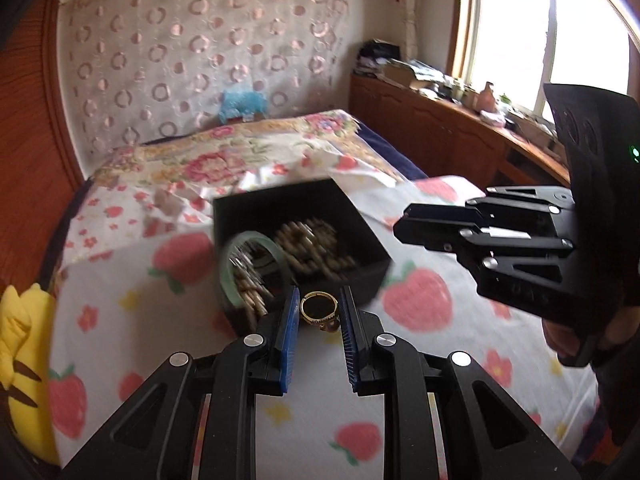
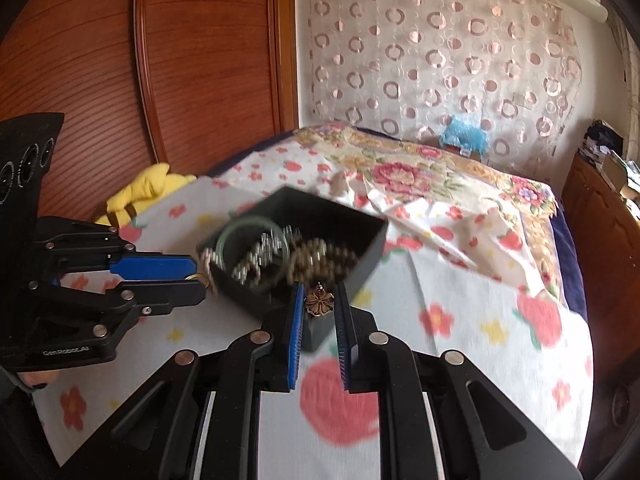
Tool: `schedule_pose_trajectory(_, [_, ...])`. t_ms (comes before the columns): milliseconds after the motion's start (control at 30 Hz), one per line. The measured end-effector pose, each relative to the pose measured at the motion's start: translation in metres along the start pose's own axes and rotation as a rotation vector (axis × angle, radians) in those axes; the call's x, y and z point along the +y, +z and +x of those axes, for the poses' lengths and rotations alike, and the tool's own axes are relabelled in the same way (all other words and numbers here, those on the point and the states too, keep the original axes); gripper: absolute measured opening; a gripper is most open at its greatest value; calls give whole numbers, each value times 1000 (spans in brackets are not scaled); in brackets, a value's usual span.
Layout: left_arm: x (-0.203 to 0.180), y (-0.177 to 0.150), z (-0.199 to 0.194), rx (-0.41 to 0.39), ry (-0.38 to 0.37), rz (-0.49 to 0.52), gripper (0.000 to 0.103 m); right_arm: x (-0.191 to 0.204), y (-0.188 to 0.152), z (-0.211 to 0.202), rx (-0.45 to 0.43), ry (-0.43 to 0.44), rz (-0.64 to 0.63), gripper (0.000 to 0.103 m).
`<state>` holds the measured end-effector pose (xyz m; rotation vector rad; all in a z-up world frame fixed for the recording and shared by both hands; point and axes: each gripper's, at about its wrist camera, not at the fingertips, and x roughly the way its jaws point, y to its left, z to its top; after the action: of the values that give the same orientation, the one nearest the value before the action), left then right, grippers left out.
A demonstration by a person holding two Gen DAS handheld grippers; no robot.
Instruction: Organize jewelry
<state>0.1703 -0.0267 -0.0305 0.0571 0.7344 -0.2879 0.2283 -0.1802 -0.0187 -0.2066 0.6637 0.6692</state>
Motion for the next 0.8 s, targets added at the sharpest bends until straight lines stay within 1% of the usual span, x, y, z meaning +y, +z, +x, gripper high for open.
schedule_pose_trajectory(200, [20, 21, 12, -17, 27, -27, 19, -1, 24, 18, -30, 30, 12, 18])
schedule_pose_trajectory(300, [26, 28, 21, -16, 33, -37, 19, -5, 29, 24, -30, 31, 22, 18])
schedule_pose_trajectory(333, [28, 30, 24, -17, 37, -39, 19, -6, 30, 24, -31, 23, 27, 24])
schedule_pose_trajectory(367, [29, 30, 26, -16, 44, -44, 19, -8, 30, 24, -36, 22, 37, 32])
schedule_pose_trajectory(400, [30, 31, 28, -18, 47, -49, 19, -11, 29, 22, -41, 24, 47, 35])
schedule_pose_trajectory(467, [32, 33, 33, -13, 52, -63, 20, -13, 27, 19, -45, 15, 56, 36])
schedule_pose_trajectory(533, [34, 33, 33, -15, 55, -78, 28, -15, 25, 15, -50, 4, 63, 36])
schedule_pose_trajectory(600, [34, 31, 29, -27, 63, -80, 39, -14, 21, 6, -61, -15, 68, 36])
schedule_pose_trajectory(633, [34, 30, 26, -32, 67, -79, 41, -14, 19, 2, -66, -22, 72, 36])
schedule_pose_trajectory(733, [31, 26, 13, -54, 94, -76, 55, -12, 12, -13, -86, -55, 93, 36])
schedule_pose_trajectory(800, [29, 22, 3, -72, 111, -84, 71, -9, 5, -27, -104, -75, 114, 37])
